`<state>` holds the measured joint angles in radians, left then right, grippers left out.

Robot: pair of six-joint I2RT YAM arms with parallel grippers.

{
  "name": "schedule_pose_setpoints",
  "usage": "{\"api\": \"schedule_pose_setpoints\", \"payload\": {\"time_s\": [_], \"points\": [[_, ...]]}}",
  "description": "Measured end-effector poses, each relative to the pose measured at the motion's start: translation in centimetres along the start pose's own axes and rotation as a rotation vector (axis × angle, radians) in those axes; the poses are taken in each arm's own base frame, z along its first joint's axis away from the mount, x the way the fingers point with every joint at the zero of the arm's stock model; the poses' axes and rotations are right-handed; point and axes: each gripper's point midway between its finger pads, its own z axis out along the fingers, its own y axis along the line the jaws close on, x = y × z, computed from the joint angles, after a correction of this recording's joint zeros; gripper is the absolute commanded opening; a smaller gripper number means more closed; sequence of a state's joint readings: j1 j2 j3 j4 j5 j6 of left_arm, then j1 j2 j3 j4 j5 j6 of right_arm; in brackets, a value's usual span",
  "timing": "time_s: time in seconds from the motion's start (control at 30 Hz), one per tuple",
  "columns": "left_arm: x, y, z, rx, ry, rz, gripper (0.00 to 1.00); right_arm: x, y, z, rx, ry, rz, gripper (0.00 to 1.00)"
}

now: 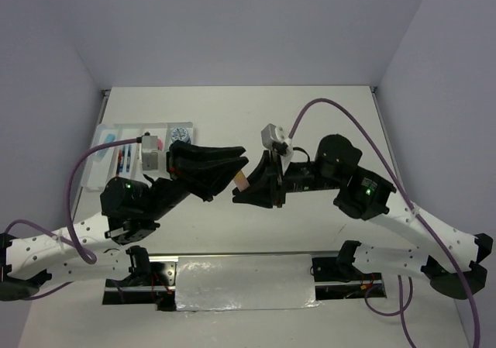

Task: Sort the stationery into containers
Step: Close the pen cap on the pen.

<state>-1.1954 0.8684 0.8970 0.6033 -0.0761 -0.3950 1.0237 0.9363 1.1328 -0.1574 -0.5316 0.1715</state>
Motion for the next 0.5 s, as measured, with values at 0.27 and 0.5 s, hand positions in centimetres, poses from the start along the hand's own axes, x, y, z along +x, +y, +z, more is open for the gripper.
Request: {"api": "schedule_pose_setpoints", "payload": {"time_s": [0.27, 0.5], "points": [[-3.1, -1.0, -1.4, 0.1, -0.265, -0.092, 0.0, -3.8, 2.2, 1.4, -0.179, 0.126, 0.107, 0.0], [-2.9, -0.4, -2.8, 0.033, -0.195, -0.109, 0.48, -2.2, 1.5, 0.1, -0.128, 0.091, 0.092, 0.0]]}}
